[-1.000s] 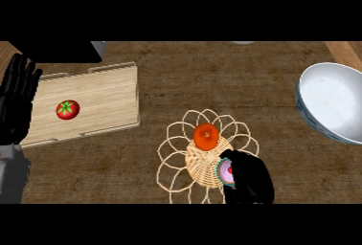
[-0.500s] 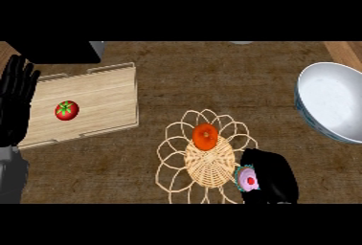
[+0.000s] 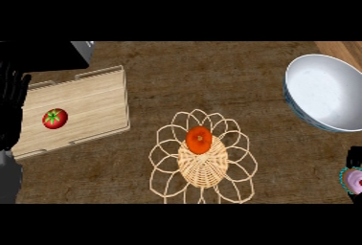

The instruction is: Pick the cupcake from the placemat and place it in the bowl

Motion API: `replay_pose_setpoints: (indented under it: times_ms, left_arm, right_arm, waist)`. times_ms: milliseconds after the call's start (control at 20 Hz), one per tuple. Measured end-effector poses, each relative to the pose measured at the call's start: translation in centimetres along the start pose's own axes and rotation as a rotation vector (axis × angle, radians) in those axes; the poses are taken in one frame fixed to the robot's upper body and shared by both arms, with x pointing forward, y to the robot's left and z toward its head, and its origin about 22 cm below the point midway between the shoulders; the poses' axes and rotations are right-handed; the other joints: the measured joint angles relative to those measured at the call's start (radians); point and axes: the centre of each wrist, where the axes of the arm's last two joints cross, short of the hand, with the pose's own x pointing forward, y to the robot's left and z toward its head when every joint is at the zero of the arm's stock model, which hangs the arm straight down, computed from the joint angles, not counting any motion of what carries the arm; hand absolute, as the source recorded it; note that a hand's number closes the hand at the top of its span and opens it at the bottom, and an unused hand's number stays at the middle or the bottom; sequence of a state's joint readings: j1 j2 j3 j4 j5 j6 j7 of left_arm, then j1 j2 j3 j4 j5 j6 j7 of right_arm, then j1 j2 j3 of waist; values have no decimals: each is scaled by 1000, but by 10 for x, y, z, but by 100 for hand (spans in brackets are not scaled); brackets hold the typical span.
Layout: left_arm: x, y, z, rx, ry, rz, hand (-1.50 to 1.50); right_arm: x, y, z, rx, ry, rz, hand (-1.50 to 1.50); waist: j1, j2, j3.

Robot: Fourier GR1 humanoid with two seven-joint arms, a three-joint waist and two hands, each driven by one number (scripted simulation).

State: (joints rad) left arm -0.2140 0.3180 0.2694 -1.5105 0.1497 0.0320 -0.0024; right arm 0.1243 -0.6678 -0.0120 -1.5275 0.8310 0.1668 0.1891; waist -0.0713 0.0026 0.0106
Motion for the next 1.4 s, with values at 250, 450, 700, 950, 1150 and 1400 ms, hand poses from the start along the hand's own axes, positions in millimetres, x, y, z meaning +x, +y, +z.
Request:
replay_pose_setpoints:
  times_ms: [250, 450, 700, 950, 1150, 1400]
  left_arm:
    - [0, 3, 1, 5, -3, -2, 0]
    - [-2, 3, 4, 1, -1, 2, 0]
    - [0, 0, 2, -17, -7, 6, 0]
    - [2, -11, 0, -46, -17, 11, 0]
    - [0, -18, -2, -60, -22, 20, 0]
    - [4, -23, -11, -80, -30, 15, 0]
  right_arm:
    - [-82, -56, -1, -109, 36, -13, 150]
    - [-135, -98, 9, -197, -16, -75, 150]
    - [-185, -147, 29, -329, -147, -177, 150]
    - [-225, -183, 53, -409, -300, -311, 150]
    - [-243, -202, 65, -454, -325, -412, 150]
    - [-246, -227, 69, -451, -326, -467, 150]
  waist:
    - [2, -3, 2]
    - [9, -6, 1]
    - [29, -5, 1]
    - [54, -1, -2]
    - [75, 4, -4]
    - [95, 7, -7]
